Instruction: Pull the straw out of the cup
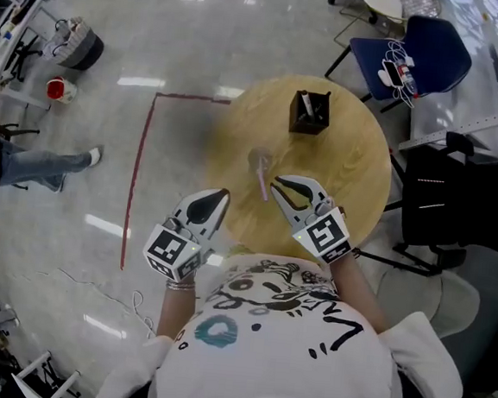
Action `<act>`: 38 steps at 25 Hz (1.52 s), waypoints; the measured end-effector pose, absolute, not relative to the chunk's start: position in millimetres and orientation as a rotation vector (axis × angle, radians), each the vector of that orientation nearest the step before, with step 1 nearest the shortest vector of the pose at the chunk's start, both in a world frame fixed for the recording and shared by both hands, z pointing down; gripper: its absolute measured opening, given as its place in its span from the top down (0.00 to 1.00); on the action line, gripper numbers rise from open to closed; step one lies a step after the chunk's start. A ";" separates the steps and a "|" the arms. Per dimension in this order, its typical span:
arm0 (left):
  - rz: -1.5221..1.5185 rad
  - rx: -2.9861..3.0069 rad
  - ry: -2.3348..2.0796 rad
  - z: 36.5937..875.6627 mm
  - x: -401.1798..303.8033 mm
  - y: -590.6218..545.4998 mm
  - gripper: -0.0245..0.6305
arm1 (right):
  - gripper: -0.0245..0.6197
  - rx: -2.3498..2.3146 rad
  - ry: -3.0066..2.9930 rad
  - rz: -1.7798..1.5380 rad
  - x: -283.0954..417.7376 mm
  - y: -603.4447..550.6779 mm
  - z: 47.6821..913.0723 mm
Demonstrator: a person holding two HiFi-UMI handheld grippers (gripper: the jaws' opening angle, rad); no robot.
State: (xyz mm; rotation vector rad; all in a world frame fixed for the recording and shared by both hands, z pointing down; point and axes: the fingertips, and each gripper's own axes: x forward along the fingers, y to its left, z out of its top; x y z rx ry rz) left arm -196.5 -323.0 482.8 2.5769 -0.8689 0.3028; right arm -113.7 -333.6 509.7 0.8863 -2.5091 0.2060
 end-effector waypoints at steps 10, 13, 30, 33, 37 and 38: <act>0.325 2.563 -0.806 495.7 -196.1 -340.1 0.94 | 0.80 0.861 -2.489 0.118 -134.0 -349.6 532.4; 0.332 2.560 -0.796 500.4 -197.5 -341.4 0.94 | 0.80 0.851 -2.484 0.127 -139.6 -354.1 540.6; 0.304 2.564 -0.788 501.1 -196.3 -339.9 0.94 | 0.89 0.981 -2.562 0.126 -130.5 -365.5 497.1; 0.300 2.571 -0.795 499.5 -193.9 -338.8 0.94 | 0.89 1.009 -2.592 0.088 -124.7 -362.3 479.1; 0.298 2.577 -0.806 496.5 -188.0 -331.4 0.94 | 0.89 1.044 -2.643 0.039 -114.6 -353.8 450.8; 0.300 2.574 -0.811 496.1 -186.2 -328.5 0.94 | 0.89 1.057 -2.659 0.032 -111.1 -350.9 443.3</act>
